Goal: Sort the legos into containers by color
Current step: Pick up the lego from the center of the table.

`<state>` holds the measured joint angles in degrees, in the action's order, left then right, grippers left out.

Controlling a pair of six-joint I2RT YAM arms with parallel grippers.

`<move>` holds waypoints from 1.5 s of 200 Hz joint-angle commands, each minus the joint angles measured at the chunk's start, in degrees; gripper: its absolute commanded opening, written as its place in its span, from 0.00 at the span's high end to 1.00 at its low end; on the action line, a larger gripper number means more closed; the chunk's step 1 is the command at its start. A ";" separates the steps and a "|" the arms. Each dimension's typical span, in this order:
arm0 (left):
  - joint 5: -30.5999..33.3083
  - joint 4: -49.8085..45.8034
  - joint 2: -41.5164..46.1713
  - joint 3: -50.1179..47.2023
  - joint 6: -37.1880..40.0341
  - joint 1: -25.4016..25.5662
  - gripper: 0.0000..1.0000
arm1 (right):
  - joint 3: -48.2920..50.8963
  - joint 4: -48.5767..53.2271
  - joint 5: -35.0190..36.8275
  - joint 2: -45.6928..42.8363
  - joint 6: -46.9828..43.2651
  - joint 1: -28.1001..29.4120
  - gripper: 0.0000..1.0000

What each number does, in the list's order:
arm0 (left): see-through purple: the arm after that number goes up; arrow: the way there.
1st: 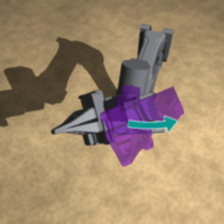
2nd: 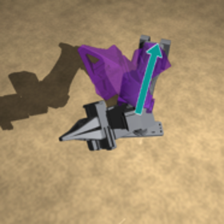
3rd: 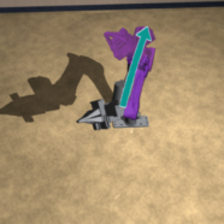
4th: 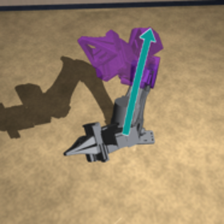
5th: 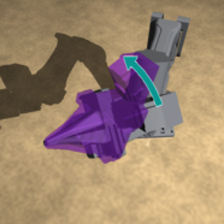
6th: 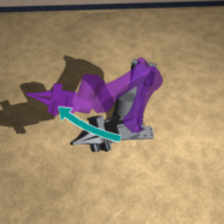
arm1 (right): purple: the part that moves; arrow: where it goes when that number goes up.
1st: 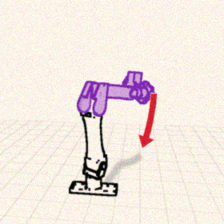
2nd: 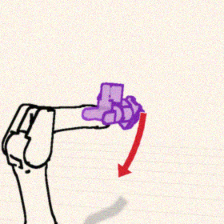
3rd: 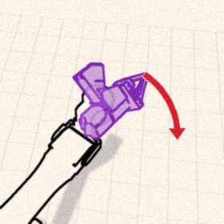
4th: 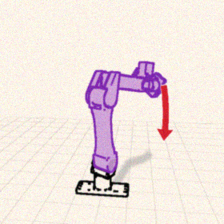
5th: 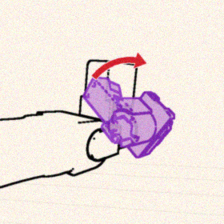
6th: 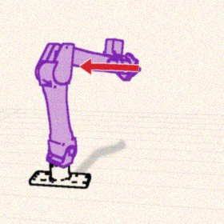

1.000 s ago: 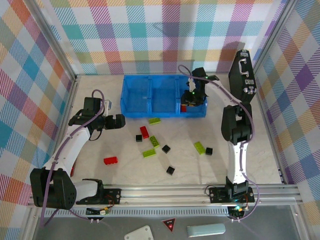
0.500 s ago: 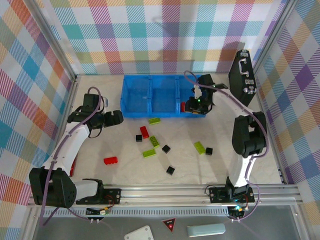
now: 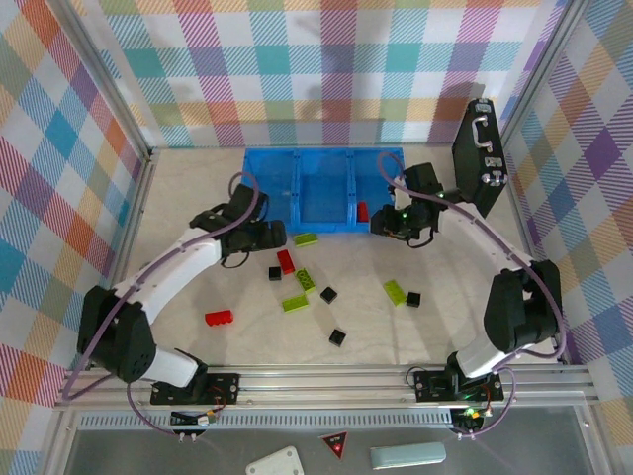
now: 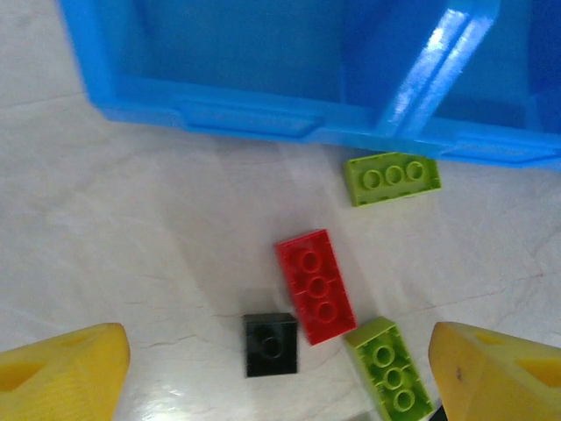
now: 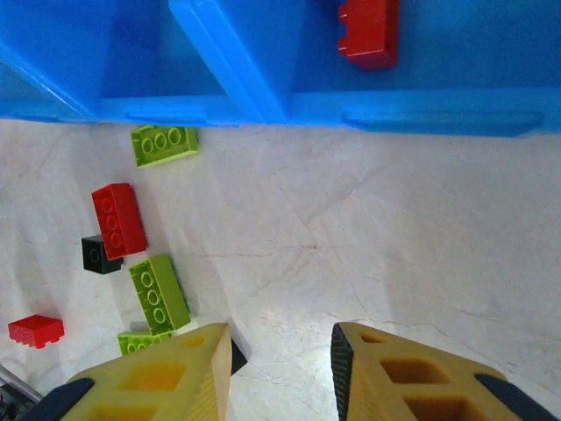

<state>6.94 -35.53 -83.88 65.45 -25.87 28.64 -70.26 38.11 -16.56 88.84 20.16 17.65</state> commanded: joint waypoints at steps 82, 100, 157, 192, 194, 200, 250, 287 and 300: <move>10.40 6.28 -21.27 12.40 -7.63 9.32 0.13 | 4.86 -0.60 0.47 -5.86 -1.07 0.32 0.63; 10.74 8.13 -23.84 12.72 -7.69 9.57 0.14 | 5.28 -0.68 0.39 -6.12 -1.10 0.36 0.63; 11.73 10.61 -29.82 15.21 -8.19 10.54 0.14 | 6.87 -1.23 0.65 -6.57 -1.26 0.36 0.63; 12.48 11.60 -32.24 16.00 -8.59 10.72 0.13 | 7.42 -1.46 0.47 -6.75 -1.28 0.36 0.63; 12.53 11.66 -32.36 16.02 -8.59 10.73 0.13 | 7.42 -1.50 0.49 -6.75 -1.27 0.37 0.63; 12.78 11.82 -32.71 16.27 -8.59 10.71 0.13 | 7.42 -1.48 0.39 -6.76 -1.27 0.36 0.63; 15.18 13.49 -34.63 16.54 -8.12 10.69 0.14 | 7.33 -1.04 0.26 -7.45 -1.27 0.36 0.63; 16.58 13.99 -36.06 16.49 -8.22 10.69 0.17 | 7.33 -0.47 0.38 -8.12 -1.27 0.36 0.62; 17.03 14.15 -36.44 16.39 -8.40 10.74 0.18 | 7.26 -0.40 0.35 -8.24 -1.28 0.30 0.62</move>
<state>20.80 -22.20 -118.45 80.84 -33.61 38.94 -63.42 37.12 -15.92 81.91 20.10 17.65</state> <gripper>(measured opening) 0.830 0.376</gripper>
